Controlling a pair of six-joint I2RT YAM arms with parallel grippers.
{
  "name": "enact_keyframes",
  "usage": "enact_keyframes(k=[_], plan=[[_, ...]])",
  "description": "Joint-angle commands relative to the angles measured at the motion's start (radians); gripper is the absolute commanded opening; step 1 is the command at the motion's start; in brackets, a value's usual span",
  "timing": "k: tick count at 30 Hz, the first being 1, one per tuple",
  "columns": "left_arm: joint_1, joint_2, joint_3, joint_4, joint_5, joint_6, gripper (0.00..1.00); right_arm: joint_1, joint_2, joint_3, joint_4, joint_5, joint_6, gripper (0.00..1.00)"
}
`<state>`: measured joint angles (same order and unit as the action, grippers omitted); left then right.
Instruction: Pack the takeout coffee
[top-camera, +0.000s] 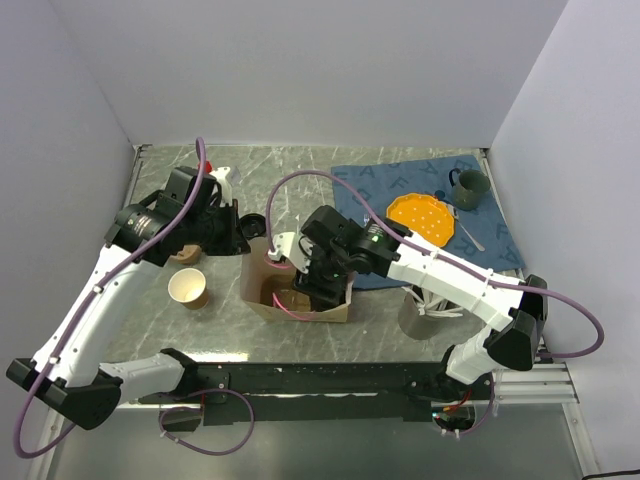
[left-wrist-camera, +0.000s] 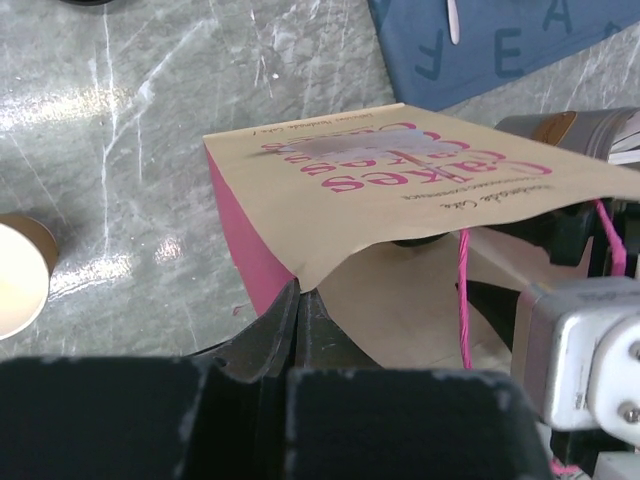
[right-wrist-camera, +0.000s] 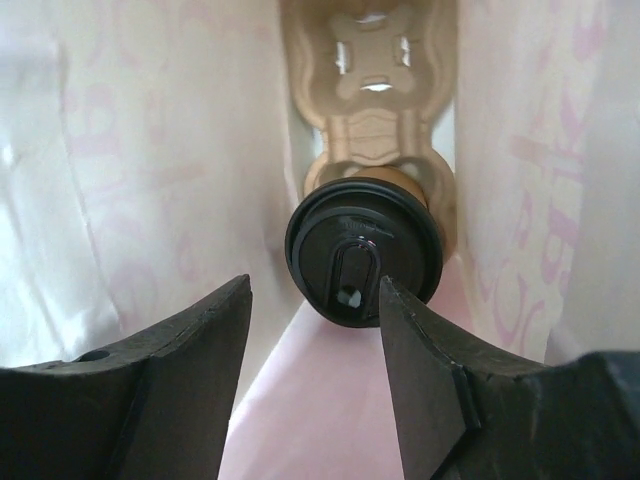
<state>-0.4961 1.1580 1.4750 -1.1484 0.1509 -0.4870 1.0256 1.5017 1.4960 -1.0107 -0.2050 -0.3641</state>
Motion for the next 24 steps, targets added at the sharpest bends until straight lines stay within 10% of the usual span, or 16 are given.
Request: enact_keyframes(k=[1,24], plan=[[0.004,0.015,0.047,-0.027,-0.01,-0.016,0.03,0.019,-0.055,0.001,0.067,-0.076,-0.025,0.61],[0.013,0.06,0.105,-0.131,-0.113,-0.035,0.07,0.016,-0.041,-0.108,0.276,-0.149,0.016,0.62]])
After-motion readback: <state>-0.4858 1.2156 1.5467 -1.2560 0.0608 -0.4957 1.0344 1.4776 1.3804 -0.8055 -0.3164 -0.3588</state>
